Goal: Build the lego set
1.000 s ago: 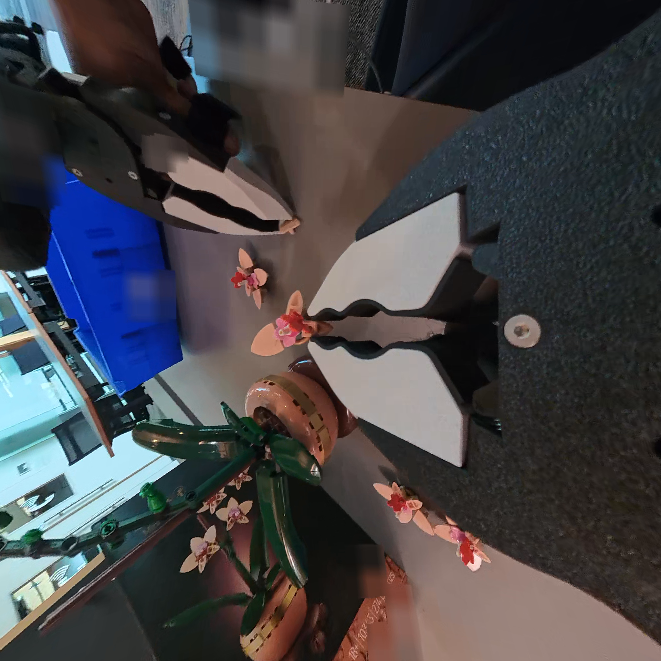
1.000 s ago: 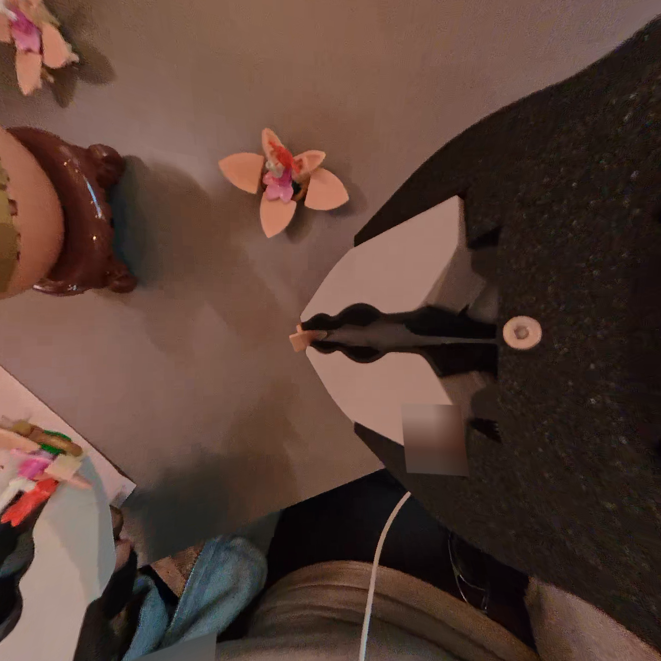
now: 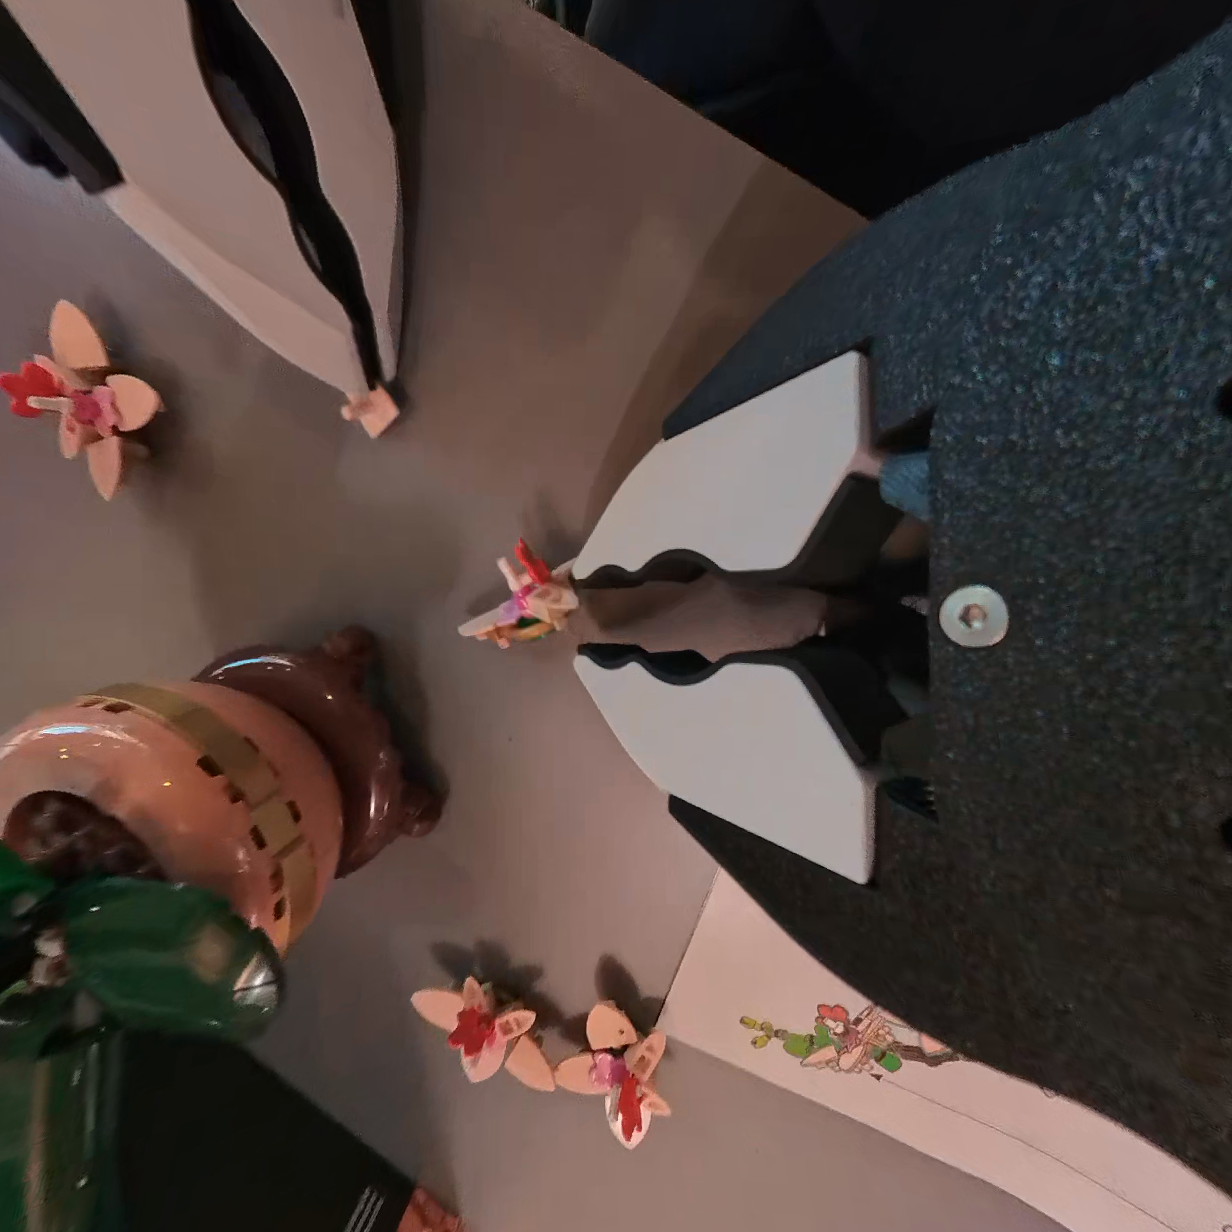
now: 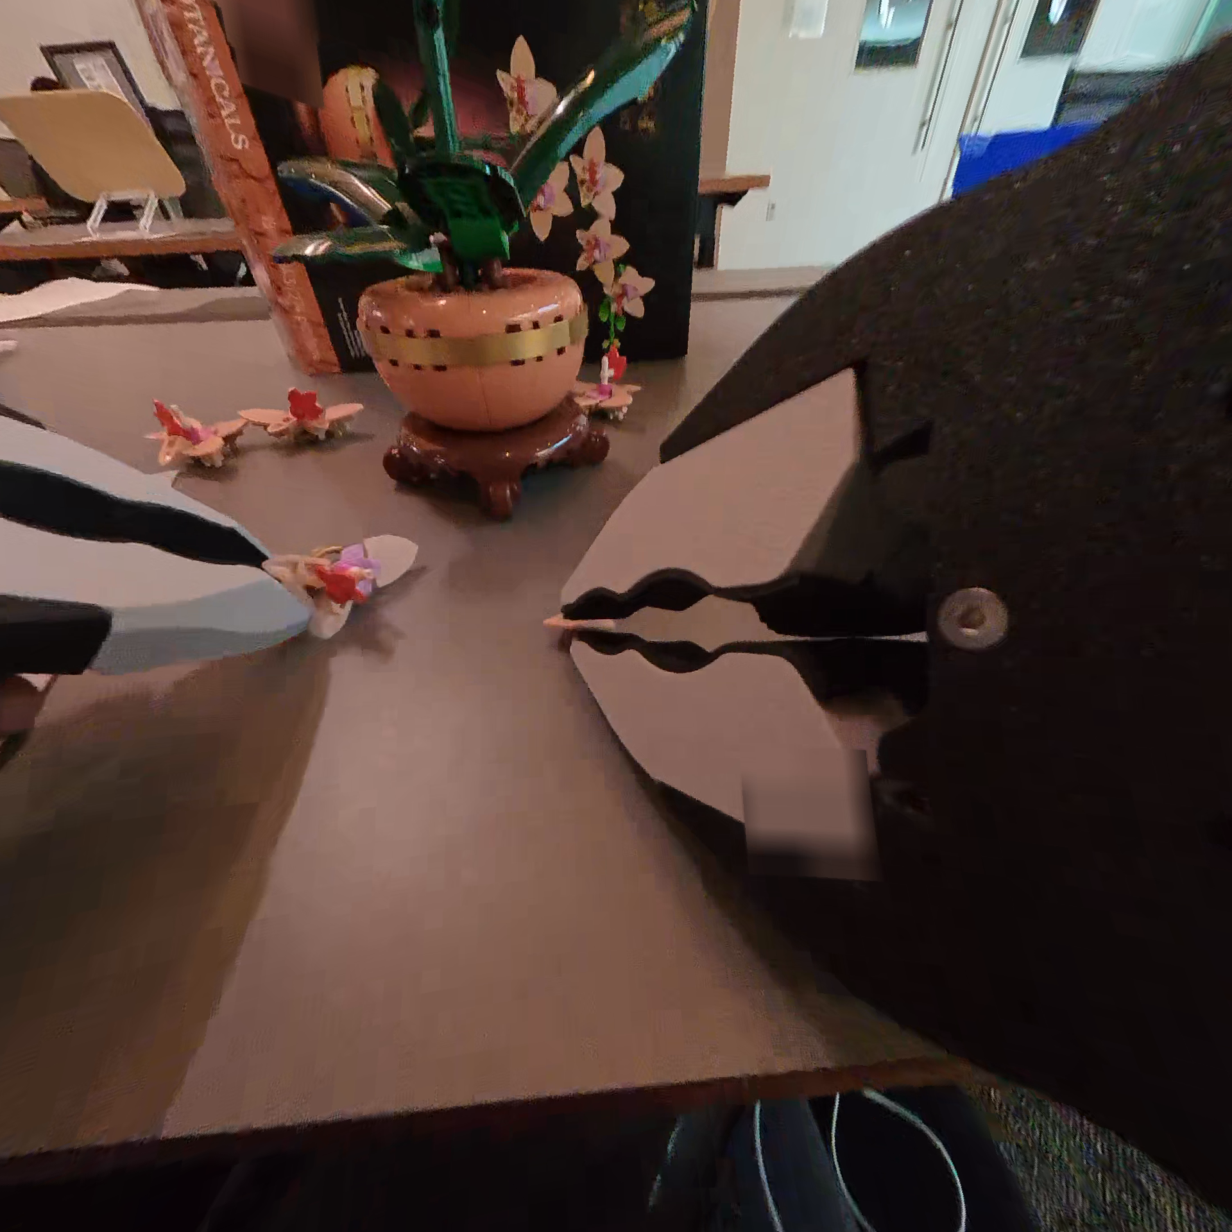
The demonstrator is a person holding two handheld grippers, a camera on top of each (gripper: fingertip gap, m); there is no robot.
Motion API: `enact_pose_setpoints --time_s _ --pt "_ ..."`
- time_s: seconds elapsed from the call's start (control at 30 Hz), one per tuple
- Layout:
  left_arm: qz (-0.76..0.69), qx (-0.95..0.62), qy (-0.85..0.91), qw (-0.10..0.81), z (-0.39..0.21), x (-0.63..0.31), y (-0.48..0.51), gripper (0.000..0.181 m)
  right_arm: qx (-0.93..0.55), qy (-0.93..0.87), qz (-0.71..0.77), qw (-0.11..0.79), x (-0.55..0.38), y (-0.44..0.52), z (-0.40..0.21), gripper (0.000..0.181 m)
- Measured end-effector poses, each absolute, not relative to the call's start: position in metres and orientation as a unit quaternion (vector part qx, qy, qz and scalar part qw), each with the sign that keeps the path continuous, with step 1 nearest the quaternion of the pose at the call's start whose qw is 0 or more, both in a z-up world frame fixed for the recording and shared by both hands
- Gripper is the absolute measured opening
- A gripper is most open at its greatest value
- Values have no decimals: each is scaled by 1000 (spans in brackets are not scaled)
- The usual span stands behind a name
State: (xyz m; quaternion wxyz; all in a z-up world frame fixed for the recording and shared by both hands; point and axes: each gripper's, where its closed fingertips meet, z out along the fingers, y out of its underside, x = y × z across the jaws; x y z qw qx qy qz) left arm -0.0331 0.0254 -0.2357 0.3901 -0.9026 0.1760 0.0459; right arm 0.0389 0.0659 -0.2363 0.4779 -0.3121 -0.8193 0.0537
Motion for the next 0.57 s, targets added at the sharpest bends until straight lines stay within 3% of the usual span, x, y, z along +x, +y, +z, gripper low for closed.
enact_pose_setpoints --time_s 0.17,0.27,0.37,0.47,0.57 --pt "36 -905 171 388 -238 -33 13 20 -391 -803 174 415 57 57 -233 21" --pt "35 -902 155 402 -234 -39 6 21 -445 -774 226 391 68 63 -226 18" --pt "7 -868 170 466 -211 -29 3 21 -500 -712 253 423 95 88 -198 3" --pt "-70 -816 191 541 -181 -3 1 20 -588 -635 213 454 156 139 -178 14" --pt "-158 -762 210 591 -157 24 -1 27 -615 -548 173 540 216 186 -128 14"
